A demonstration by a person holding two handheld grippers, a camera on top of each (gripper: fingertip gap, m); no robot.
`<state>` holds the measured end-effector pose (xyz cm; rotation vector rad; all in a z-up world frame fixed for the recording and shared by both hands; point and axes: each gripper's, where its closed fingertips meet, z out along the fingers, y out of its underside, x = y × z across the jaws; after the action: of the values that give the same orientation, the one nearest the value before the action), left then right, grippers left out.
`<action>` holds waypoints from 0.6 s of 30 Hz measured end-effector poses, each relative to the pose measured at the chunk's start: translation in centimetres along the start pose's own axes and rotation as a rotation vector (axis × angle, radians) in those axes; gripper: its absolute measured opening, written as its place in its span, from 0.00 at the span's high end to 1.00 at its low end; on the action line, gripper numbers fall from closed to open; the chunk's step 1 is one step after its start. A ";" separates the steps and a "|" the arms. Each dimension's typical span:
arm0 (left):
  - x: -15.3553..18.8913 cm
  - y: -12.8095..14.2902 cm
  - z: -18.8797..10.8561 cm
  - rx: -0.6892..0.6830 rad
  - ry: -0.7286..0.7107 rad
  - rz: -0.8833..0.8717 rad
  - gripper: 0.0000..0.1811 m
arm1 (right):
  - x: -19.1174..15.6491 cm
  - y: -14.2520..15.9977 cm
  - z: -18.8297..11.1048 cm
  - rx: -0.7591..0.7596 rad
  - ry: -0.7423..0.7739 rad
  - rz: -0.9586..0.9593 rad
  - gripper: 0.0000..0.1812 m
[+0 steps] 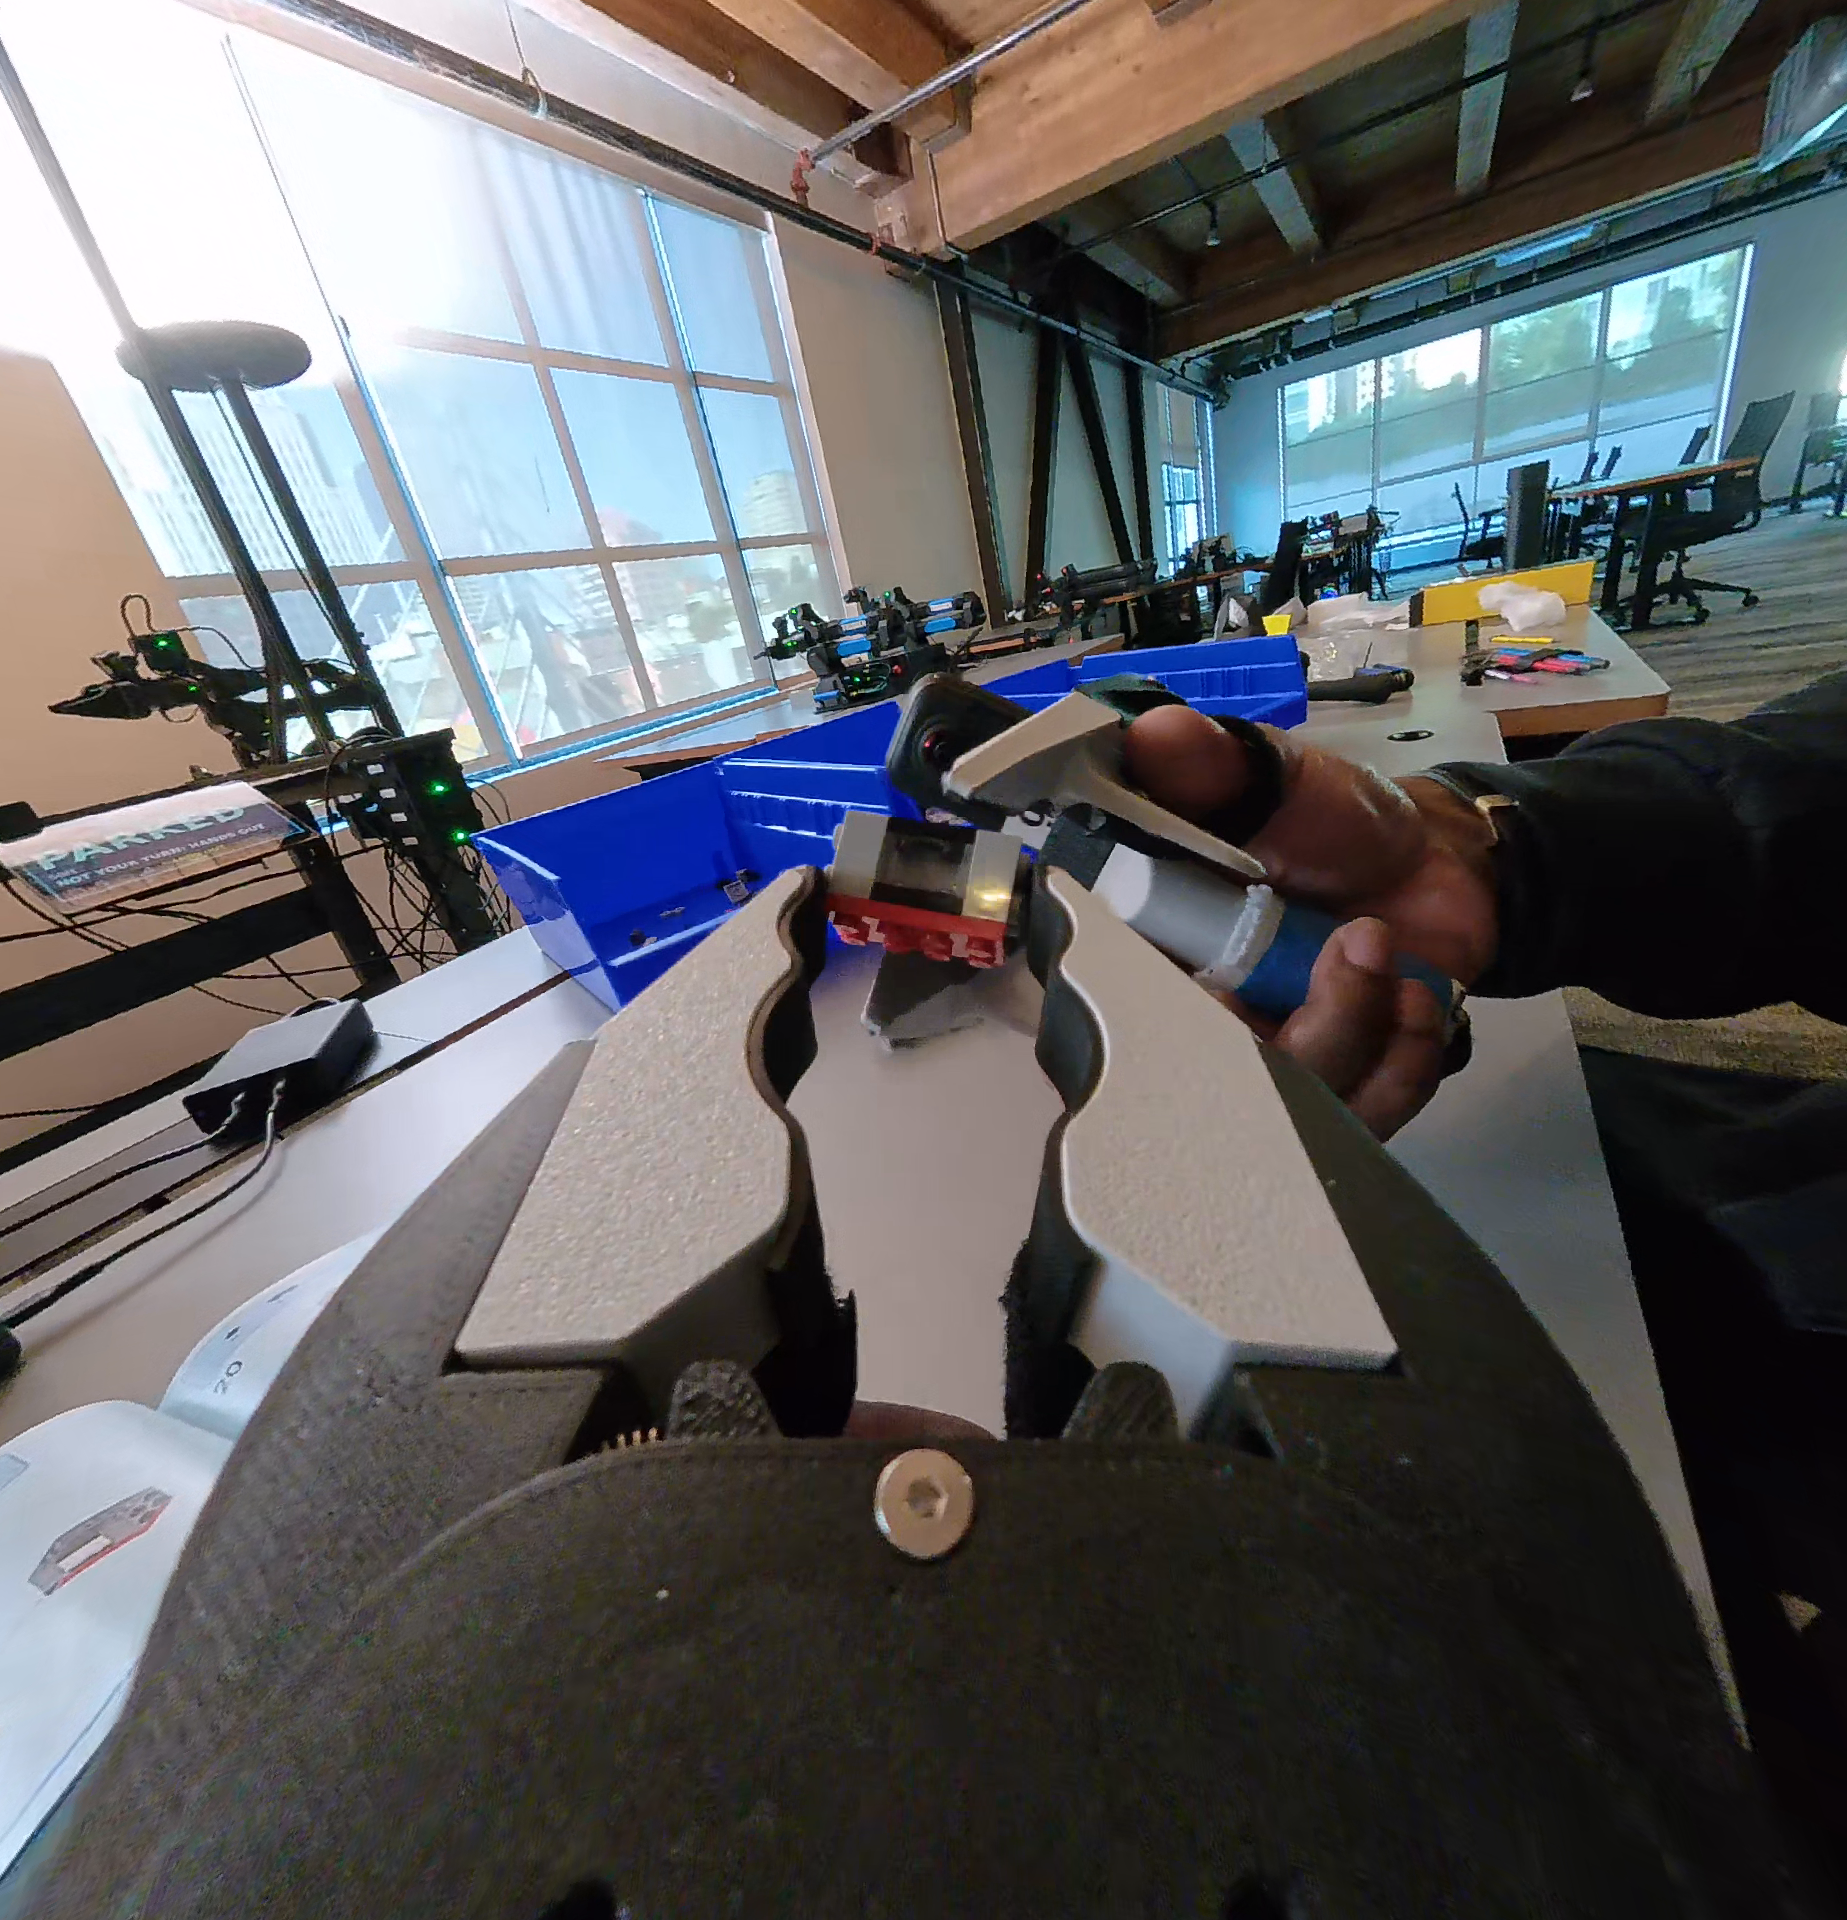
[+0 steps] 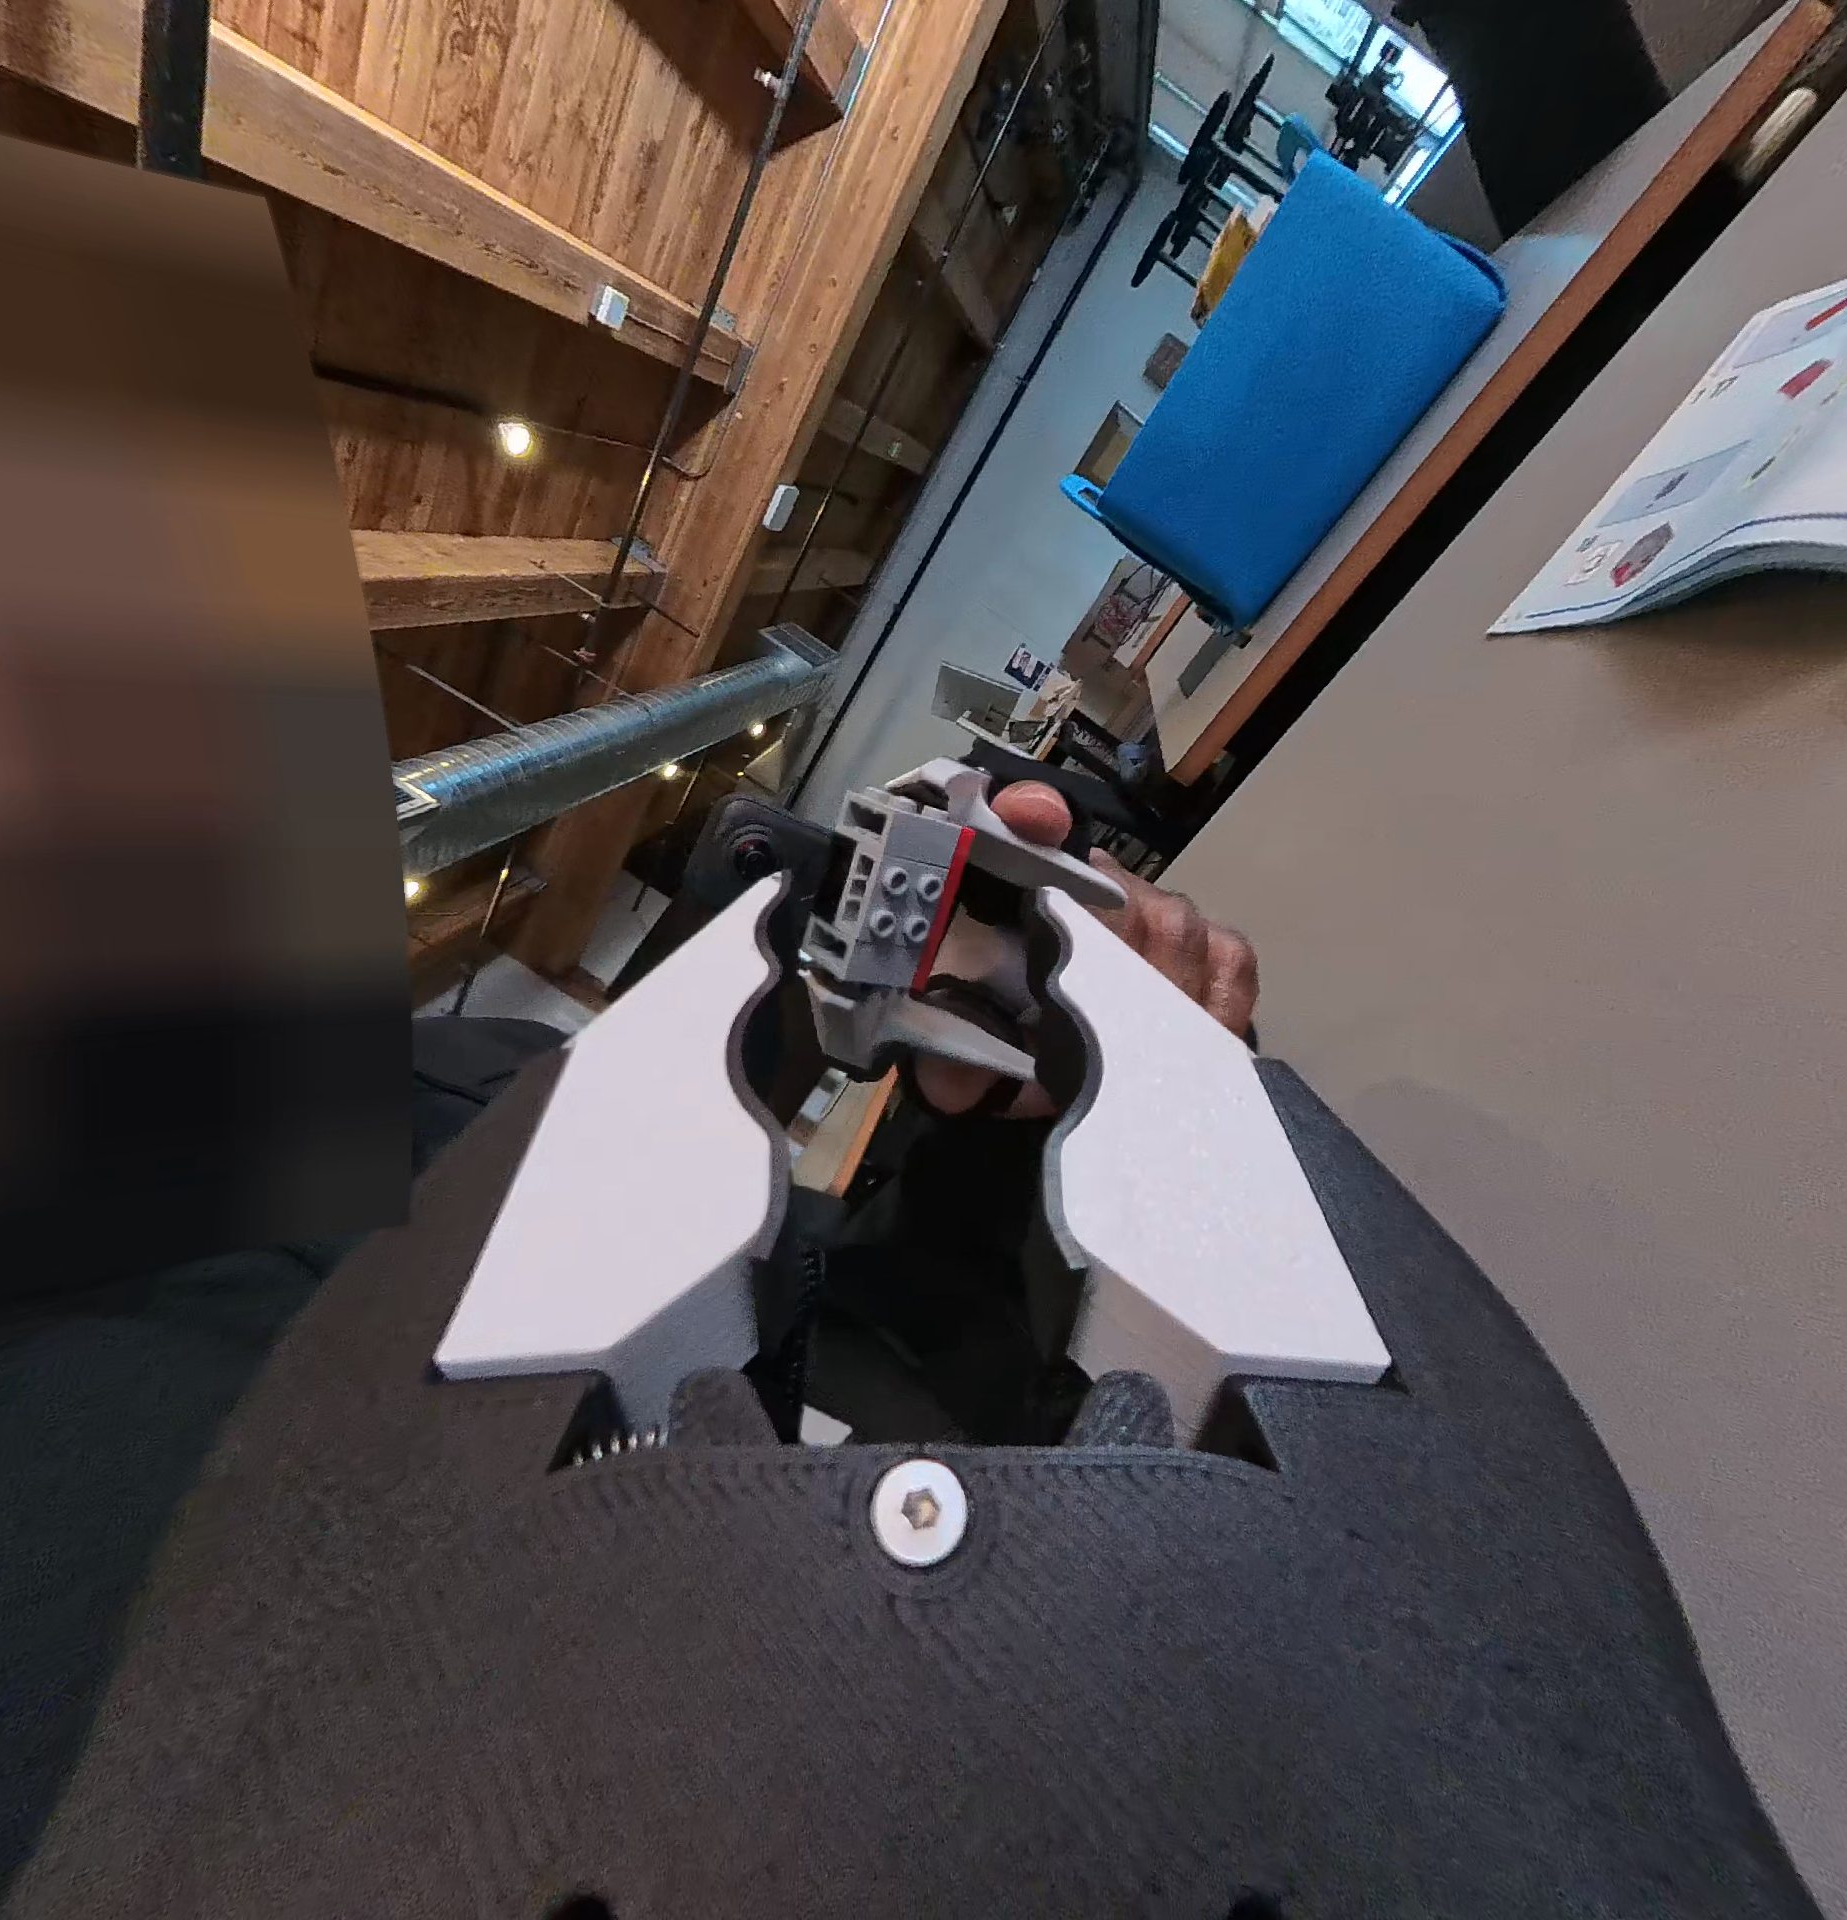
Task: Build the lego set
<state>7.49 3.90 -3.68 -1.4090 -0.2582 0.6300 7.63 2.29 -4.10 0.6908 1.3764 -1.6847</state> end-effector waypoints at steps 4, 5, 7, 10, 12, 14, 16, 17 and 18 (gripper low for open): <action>-0.8 -0.6 -0.5 0.046 -0.020 -0.053 0.79 | 0.6 -0.8 -0.8 0.030 0.053 -0.039 0.76; -1.0 -0.8 -0.6 0.063 -0.022 -0.070 0.79 | 0.5 -0.9 -1.0 0.039 0.047 -0.033 0.76; -1.3 -1.4 -0.8 0.105 -0.024 -0.104 0.79 | 0.2 -0.9 -1.0 0.047 0.028 -0.017 0.76; -1.4 -2.1 -1.2 0.172 -0.006 -0.164 0.79 | -0.5 -0.4 -0.2 0.041 -0.022 0.016 0.77; -1.2 -2.4 -1.3 0.196 0.010 -0.180 0.79 | -1.0 0.0 0.4 0.027 -0.057 0.033 0.76; -1.0 -2.2 -1.2 0.189 0.021 -0.170 0.79 | -1.6 0.2 0.8 0.022 -0.090 0.049 0.76; -0.6 -2.1 -1.1 0.176 0.033 -0.155 0.79 | -1.9 0.3 1.0 0.017 -0.115 0.065 0.76; -0.4 -2.0 -1.0 0.172 0.043 -0.148 0.79 | -2.0 0.4 1.1 0.014 -0.121 0.069 0.77; -0.2 -2.0 -1.0 0.170 0.051 -0.140 0.79 | -2.0 0.5 1.2 0.010 -0.127 0.073 0.78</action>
<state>8.37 2.90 -1.86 -1.2305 -0.2546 0.4883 9.16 1.66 -2.38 0.6214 1.2404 -1.6501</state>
